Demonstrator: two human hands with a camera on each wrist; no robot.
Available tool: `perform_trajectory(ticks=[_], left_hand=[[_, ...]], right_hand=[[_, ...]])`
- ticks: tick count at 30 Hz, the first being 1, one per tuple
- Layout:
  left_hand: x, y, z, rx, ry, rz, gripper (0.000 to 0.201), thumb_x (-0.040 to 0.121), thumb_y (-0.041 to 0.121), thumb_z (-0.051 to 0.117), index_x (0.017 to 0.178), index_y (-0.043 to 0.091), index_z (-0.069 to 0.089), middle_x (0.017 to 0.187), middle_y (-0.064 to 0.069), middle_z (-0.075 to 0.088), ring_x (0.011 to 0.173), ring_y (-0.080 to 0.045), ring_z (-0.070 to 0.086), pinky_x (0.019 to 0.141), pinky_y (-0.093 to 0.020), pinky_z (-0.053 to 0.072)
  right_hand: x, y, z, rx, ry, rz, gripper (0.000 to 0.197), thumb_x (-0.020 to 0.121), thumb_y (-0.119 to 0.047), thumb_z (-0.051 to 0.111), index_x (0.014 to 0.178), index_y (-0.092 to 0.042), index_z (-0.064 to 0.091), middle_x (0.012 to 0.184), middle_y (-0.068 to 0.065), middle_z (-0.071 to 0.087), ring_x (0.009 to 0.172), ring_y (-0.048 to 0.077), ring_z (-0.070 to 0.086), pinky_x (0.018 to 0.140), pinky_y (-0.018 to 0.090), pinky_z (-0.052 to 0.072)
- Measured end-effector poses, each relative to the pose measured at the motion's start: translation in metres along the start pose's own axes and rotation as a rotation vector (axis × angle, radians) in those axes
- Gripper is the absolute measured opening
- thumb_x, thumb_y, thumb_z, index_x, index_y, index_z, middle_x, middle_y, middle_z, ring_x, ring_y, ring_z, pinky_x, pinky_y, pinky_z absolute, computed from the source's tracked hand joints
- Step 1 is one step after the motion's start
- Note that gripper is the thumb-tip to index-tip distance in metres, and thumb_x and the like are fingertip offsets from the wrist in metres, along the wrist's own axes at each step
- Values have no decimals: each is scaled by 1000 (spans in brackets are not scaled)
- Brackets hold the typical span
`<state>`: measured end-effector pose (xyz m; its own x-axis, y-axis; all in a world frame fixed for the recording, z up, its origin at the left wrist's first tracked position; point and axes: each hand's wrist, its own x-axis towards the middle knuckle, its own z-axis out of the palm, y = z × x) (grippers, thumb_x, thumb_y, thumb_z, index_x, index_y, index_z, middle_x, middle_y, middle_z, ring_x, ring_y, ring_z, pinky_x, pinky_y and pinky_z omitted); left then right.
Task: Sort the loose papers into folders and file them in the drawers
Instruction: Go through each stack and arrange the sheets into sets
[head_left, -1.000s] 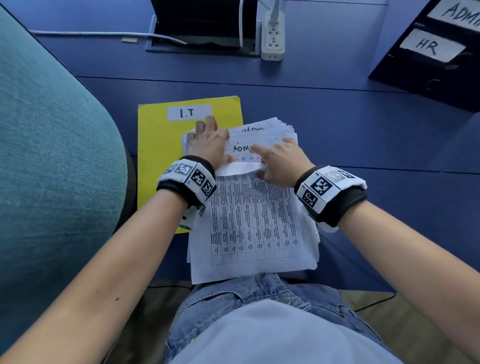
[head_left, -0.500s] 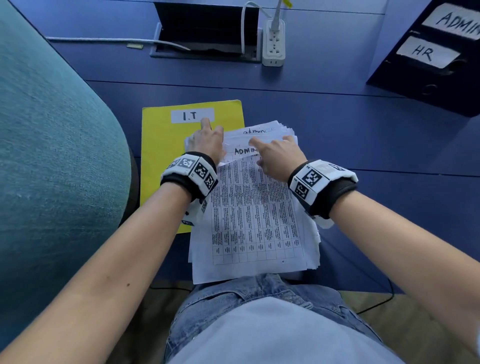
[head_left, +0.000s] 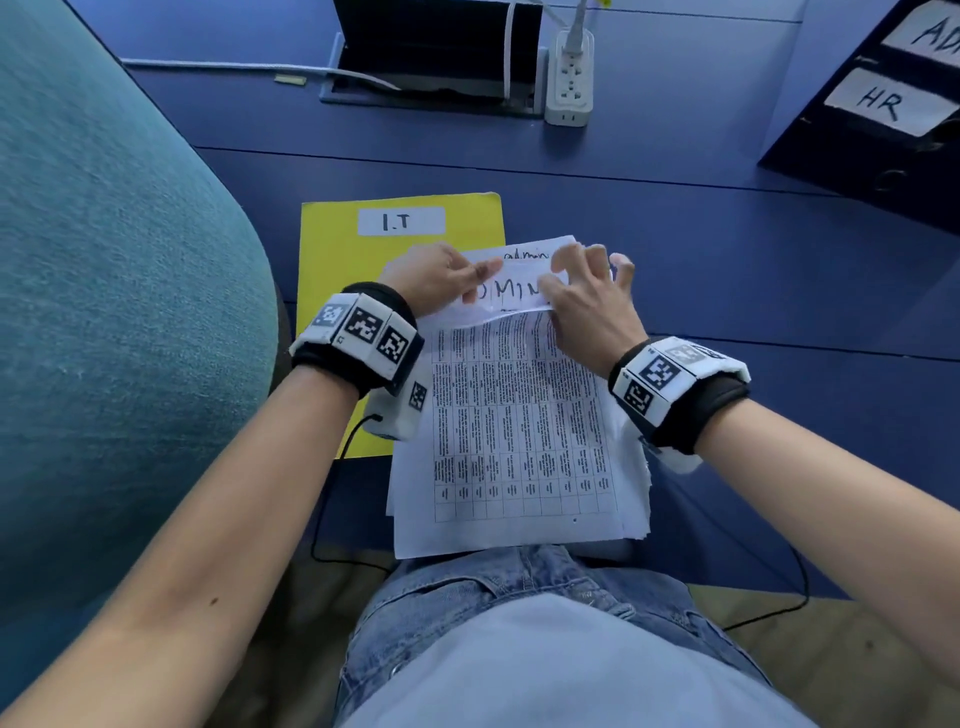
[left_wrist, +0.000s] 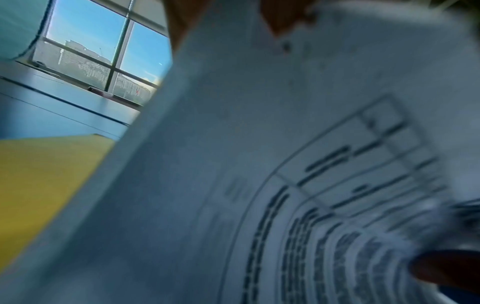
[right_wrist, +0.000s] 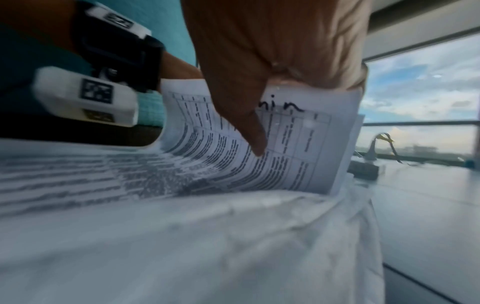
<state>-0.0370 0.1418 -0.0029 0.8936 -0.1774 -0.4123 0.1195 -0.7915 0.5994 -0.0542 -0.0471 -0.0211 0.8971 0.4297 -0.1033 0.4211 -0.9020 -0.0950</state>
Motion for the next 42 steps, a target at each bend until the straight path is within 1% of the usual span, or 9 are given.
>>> perform_trajectory(ticks=[3,6,9,13,19,23,30,38,42], left_hand=[[9,-1,2,227,171,-59,37,97,40,41,109,14,64,118,-9,56,113,-25,48,98,-40,38],[12,-5,9,415,135,-70,36,95,32,47,129,20,52,131,-7,44,127,-26,34,103,-44,29],[11,-6,12,415,182,-25,36,93,25,52,129,21,51,130,-8,47,123,-29,41,102,-42,32],[8,-5,7,343,252,42,29,91,13,53,118,16,60,121,-8,56,112,-30,52,94,-38,41],[-5,-8,4,249,388,46,19,88,13,56,104,8,66,106,-12,58,99,-30,55,82,-35,42],[-10,-23,-2,114,469,-61,14,85,11,61,95,4,65,99,-16,65,95,-31,58,79,-31,43],[-5,-32,-2,164,419,-5,19,91,9,54,93,-3,68,91,-24,66,89,-36,60,79,-33,44],[-24,-43,7,431,295,136,43,95,8,46,137,19,46,124,-9,52,100,-29,57,78,-40,49],[-26,-45,11,441,330,132,41,95,9,47,135,15,47,127,-12,47,101,-30,56,84,-41,51]], right_hand=[[-10,-4,2,83,78,-150,29,64,22,50,78,0,63,89,19,58,84,32,58,87,52,35],[-18,-10,8,85,-63,-196,28,69,20,46,86,4,62,88,20,57,82,32,56,75,39,35],[-20,-12,9,68,-108,-193,25,69,12,50,90,3,58,89,19,58,84,34,55,68,34,29],[-12,-13,2,82,-140,-145,23,85,-1,45,105,-7,54,91,9,62,79,25,55,80,30,40],[9,-19,-17,12,-158,-33,29,78,12,40,68,-15,45,72,5,48,77,28,54,77,30,28],[12,-27,-19,4,-168,-48,27,80,12,38,77,-11,50,85,7,55,84,28,57,89,35,33],[17,-38,-12,102,-48,-183,29,88,-2,41,113,-11,54,108,5,60,102,25,56,93,35,30],[25,-46,-12,14,-95,-111,39,88,-4,39,127,-9,43,116,7,59,108,28,53,94,41,33],[25,-50,-11,-41,-117,-107,50,88,-2,37,138,-8,32,122,9,56,113,29,50,96,43,32]])
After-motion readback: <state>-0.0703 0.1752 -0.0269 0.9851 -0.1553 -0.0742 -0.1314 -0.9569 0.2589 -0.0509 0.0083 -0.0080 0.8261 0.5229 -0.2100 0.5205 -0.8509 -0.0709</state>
